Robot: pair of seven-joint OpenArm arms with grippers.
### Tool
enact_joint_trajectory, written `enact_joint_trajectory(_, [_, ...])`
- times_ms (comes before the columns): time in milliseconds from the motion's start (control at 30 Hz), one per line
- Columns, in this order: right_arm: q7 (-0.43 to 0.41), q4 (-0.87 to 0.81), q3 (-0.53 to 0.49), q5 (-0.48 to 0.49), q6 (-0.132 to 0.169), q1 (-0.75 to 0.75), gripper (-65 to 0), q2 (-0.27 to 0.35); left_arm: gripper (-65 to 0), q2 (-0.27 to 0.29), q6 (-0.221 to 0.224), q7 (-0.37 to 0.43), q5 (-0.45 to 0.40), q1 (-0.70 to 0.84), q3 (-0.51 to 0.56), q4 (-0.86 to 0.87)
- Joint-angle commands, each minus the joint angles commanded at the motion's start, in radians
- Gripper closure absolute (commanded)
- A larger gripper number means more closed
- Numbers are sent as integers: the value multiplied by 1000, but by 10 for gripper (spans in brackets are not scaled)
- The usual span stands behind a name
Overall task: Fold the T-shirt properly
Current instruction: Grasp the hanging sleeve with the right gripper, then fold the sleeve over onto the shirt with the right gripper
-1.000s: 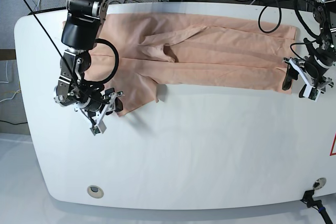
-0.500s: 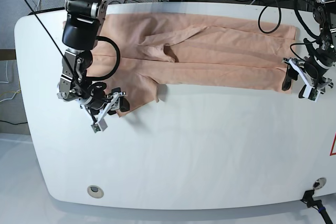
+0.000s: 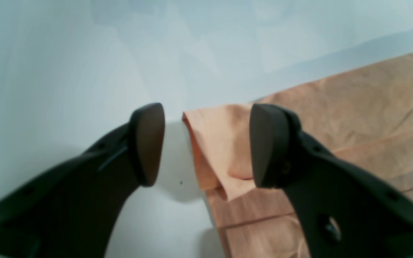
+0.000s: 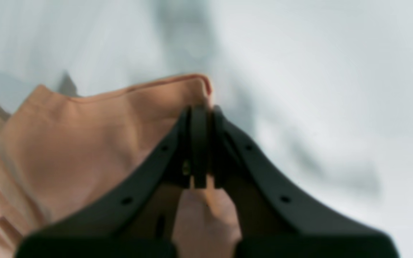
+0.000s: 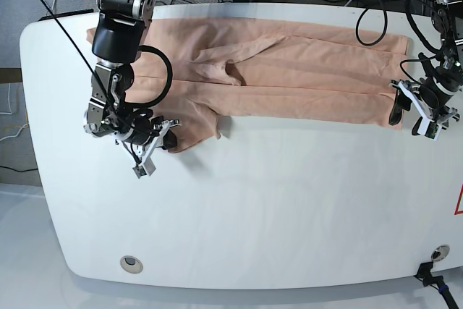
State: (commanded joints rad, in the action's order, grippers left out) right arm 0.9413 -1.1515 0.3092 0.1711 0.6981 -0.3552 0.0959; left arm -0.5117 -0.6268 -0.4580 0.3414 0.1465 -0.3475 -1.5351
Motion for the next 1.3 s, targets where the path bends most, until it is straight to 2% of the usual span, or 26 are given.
enact_joint_trajectory(133, [207,-192,0,0,0,35,0,-17,-354,2,0,0,0,0,2,2])
enact_joint_trajectory(300, [370,-450,0,14,0,121,0,-37,-354,6,0,0,0,-2,2,2])
enact_joint_trajectory(433, [446,-583,3,180,0,193,0,-29,-354,28,0,0,-2,-3,2,2])
enact_joint_trajectory(533, [455,-664,5,265,0,235,0,-26,-354,29,0,0,-2,-3,2,2])
enact_joint_trajectory(667, [455,-746,5,321,0,322,0,-25,-354,29,2,0,-2,-5,31,2])
enact_joint_trajectory(833, [455,-776,5,419,0,440,0,-21,-354,29,2,0,-2,-5,31,2])
enact_joint_trajectory(967, [455,-796,0,500,0,529,0,5,-354,29,3,0,-2,-5,35,2])
enact_joint_trajectory(1300, [455,-807,3,712,0,674,0,167,-354,29,3,5,-3,-5,35,49])
